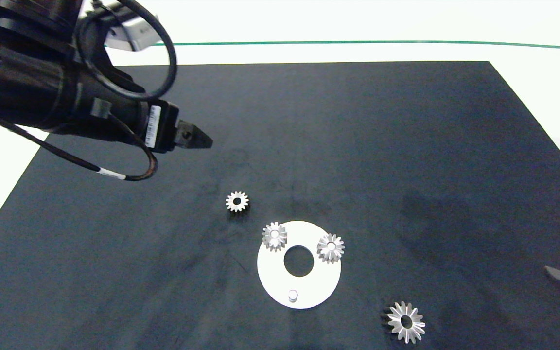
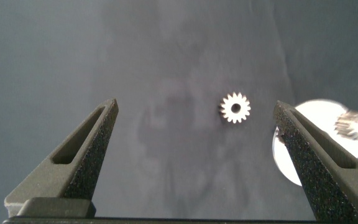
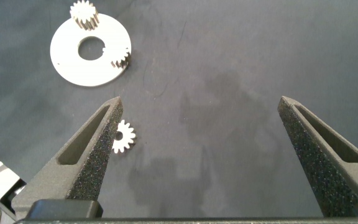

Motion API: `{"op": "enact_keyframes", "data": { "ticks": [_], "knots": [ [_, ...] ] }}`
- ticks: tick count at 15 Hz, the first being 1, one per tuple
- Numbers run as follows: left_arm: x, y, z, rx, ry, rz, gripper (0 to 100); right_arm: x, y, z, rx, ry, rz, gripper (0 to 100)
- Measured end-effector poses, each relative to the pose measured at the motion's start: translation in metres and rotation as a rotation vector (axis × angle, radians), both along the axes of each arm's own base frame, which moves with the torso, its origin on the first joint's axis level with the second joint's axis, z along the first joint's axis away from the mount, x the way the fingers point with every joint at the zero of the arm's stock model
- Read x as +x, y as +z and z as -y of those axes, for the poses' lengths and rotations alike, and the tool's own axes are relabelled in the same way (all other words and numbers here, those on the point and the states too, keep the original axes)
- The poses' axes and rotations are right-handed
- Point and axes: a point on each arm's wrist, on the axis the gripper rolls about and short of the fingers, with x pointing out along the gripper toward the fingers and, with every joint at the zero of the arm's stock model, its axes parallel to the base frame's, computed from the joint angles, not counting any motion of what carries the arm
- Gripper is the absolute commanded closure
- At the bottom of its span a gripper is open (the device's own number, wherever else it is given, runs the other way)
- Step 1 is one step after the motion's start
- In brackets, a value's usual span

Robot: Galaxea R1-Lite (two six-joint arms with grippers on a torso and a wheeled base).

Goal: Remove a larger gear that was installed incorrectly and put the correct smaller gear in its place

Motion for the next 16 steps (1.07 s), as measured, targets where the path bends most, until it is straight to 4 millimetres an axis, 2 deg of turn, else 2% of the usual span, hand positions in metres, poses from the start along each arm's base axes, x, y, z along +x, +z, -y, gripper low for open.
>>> {"op": "enact_keyframes", "data": {
  "ticks": [3,8,12,16],
  "knots": [
    [0.019,-0.022,0.025,0.096,-0.037,-0.158,0,-0.002,0.001,0.002,0.009,0.002,0.008,0],
    [0.044,-0.048,0.048,0.103,-0.029,-0.23,0,-0.003,0.001,0.003,0.005,0.006,0.013,0],
    [0.055,-0.062,0.058,0.132,-0.004,-0.243,0,-0.004,0.002,0.004,0.01,0.01,0.017,0],
    [0.056,-0.069,0.064,0.117,0.011,-0.27,0,-0.005,0.002,0.004,0.013,0.01,0.02,0]
  ]
}}
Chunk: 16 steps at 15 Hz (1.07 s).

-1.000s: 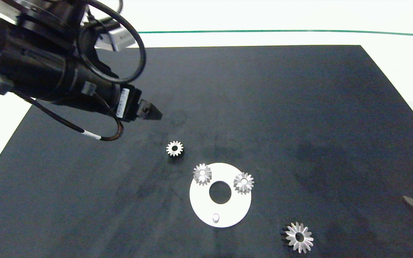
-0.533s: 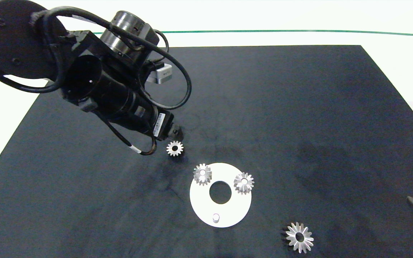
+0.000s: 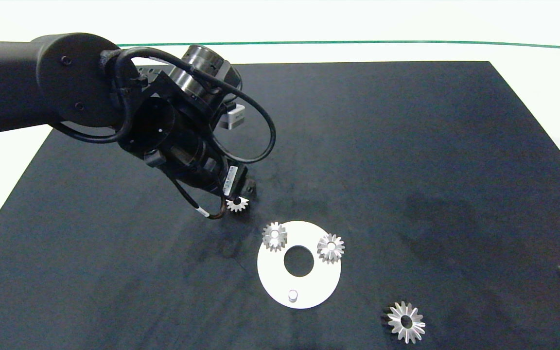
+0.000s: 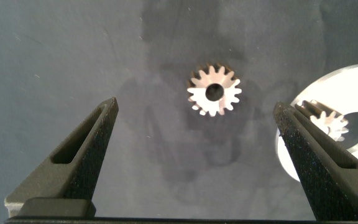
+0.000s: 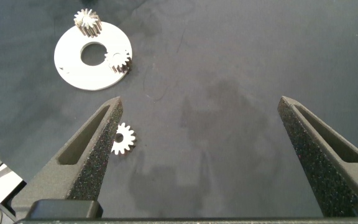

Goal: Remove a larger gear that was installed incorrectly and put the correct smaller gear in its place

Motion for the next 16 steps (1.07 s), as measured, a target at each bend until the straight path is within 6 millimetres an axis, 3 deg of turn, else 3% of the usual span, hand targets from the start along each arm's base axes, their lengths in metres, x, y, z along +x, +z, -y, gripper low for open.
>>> {"op": "enact_keyframes", "data": {
  "ticks": [5,16],
  "knots": [
    [0.003,-0.011,0.012,0.033,0.003,-0.009,0,0.0,0.0,0.0,0.001,0.0,0.001,0],
    [0.014,-0.024,0.017,0.049,0.02,-0.011,0,0.0,0.0,0.0,0.0,0.001,-0.001,0]
  ]
}}
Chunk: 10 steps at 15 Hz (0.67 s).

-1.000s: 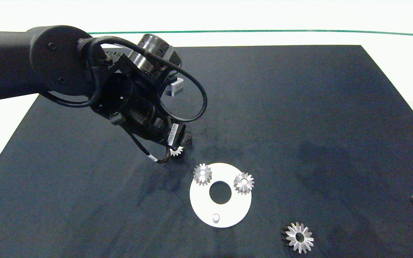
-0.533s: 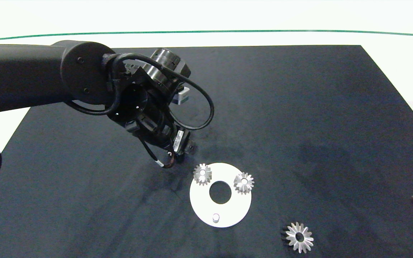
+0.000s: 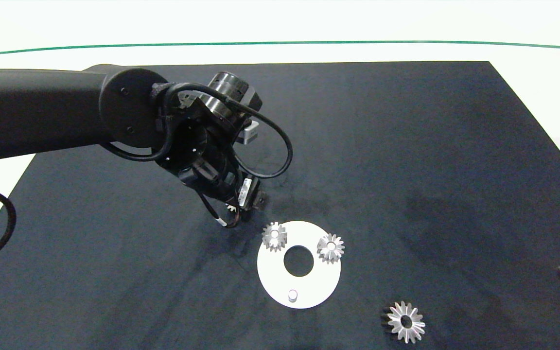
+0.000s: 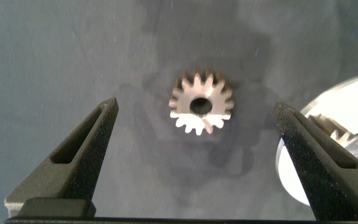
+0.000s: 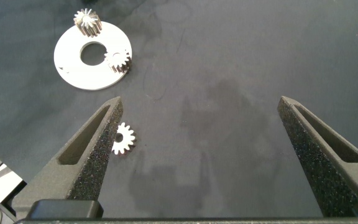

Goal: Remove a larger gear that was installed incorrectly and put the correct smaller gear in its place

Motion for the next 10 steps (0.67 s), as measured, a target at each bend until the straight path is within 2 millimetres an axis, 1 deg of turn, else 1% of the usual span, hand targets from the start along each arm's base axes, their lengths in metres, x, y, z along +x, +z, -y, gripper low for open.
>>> {"op": "enact_keyframes", "data": {
  "ticks": [2,4,8,10],
  "knots": [
    [0.002,-0.003,0.001,-0.003,0.001,0.005,1,0.0,0.0,0.0,-0.001,-0.001,-0.001,0],
    [0.002,-0.008,0.002,0.006,0.0,-0.008,4,0.0,0.0,0.0,-0.002,0.0,-0.001,0],
    [0.004,-0.018,0.003,0.012,-0.001,-0.017,13,0.001,-0.001,-0.001,-0.007,0.0,-0.006,0],
    [0.005,-0.02,0.004,0.009,-0.002,-0.015,16,0.002,-0.002,-0.002,-0.009,0.002,-0.008,0]
  ]
}}
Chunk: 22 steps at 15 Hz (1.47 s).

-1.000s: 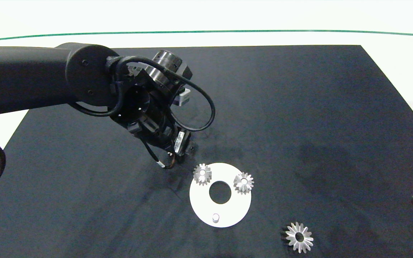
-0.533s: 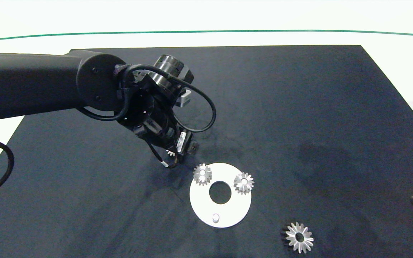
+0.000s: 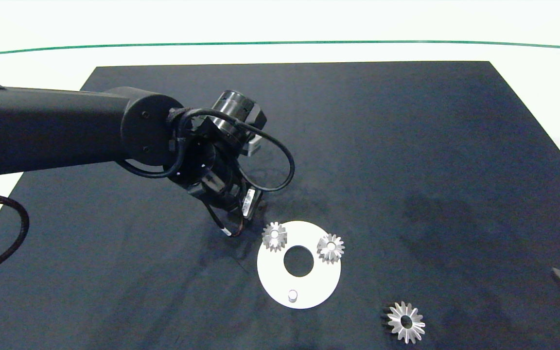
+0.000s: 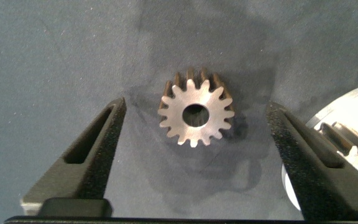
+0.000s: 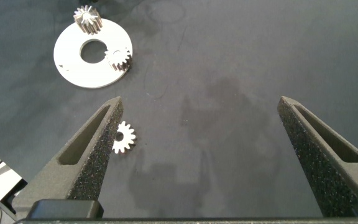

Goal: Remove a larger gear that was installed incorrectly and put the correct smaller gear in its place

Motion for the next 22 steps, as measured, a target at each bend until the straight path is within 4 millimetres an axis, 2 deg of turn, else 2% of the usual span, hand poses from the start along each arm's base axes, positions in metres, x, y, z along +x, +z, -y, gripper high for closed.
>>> {"op": "enact_keyframes", "data": {
  "ticks": [22],
  "knots": [
    [-0.0007,-0.0007,0.0007,0.003,-0.007,0.005,61,0.0014,-0.001,-0.0016,-0.007,0.003,-0.006,0]
  ]
}}
